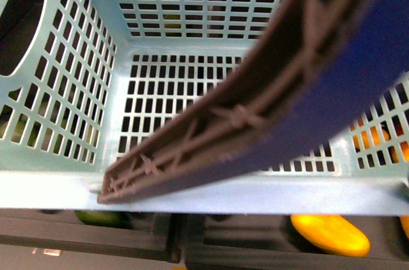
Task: Pick lemon and mango into basket
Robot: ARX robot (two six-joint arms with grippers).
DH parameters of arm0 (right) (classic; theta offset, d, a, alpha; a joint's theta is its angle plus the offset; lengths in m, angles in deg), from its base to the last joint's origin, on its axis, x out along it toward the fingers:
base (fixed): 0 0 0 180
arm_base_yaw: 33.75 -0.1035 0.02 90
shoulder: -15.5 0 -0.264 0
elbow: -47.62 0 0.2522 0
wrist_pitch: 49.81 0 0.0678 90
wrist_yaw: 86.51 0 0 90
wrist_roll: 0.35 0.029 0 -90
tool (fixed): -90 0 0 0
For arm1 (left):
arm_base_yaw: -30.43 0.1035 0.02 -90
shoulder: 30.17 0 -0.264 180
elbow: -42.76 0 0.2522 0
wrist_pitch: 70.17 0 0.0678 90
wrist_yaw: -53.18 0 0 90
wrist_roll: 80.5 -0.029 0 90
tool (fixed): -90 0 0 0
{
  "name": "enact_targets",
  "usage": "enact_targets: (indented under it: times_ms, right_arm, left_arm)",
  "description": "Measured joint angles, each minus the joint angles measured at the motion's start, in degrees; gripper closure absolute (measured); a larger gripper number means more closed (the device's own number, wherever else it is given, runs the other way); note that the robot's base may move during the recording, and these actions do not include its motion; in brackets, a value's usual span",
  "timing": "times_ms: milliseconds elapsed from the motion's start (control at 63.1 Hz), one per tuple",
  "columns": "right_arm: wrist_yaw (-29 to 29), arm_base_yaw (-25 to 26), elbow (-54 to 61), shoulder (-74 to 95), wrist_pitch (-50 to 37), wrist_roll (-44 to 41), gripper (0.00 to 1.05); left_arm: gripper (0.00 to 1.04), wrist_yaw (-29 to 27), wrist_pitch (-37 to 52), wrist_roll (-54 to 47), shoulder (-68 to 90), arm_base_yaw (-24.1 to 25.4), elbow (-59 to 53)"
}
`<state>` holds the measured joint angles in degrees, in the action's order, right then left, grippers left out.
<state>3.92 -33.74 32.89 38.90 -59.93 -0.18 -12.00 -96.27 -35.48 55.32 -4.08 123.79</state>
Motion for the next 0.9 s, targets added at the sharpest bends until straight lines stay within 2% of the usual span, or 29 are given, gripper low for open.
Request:
enact_targets:
  times_ms: [238,301,349,396,492,539,619,714,904]
  right_arm:
    - [-0.7,0.0,0.0,0.0,0.1,0.0,0.09]
    - [-9.4,-2.1,-1.7,1.0,6.9,3.6,0.09]
    - [-18.8,-1.8,-3.9,3.9,13.6,8.3,0.09]
    - [-21.2,0.4,-5.1,6.9,12.8,10.7,0.09]
    - [-19.5,5.3,-8.0,11.9,7.9,12.9,0.09]
    - [-16.9,9.5,-11.4,17.0,4.0,15.5,0.09]
    - [-14.1,13.4,-15.7,24.7,2.2,19.2,0.09]
    - [-12.8,15.6,-20.3,36.3,1.8,23.6,0.09]
    - [-9.2,16.6,-28.5,59.9,0.9,32.2,0.09]
  left_arm:
    - [1.00,0.5,0.0,0.0,0.0,-0.3,0.0]
    - [1.00,0.6,0.0,0.0,0.0,-0.4,0.0]
    - [1.00,0.9,0.0,-0.2,0.0,-0.4,0.0]
    - [1.00,0.9,0.0,-0.2,0.0,-0.6,0.0]
    - [1.00,1.2,0.0,-0.2,0.0,-0.8,0.0]
    - [1.00,1.2,0.0,0.1,0.0,-0.9,0.0]
    - [1.00,1.1,0.0,0.0,0.0,-0.9,0.0]
    - [1.00,0.7,0.0,0.0,0.0,-0.8,0.0]
    - [1.00,0.8,0.0,-0.1,0.0,-0.8,0.0]
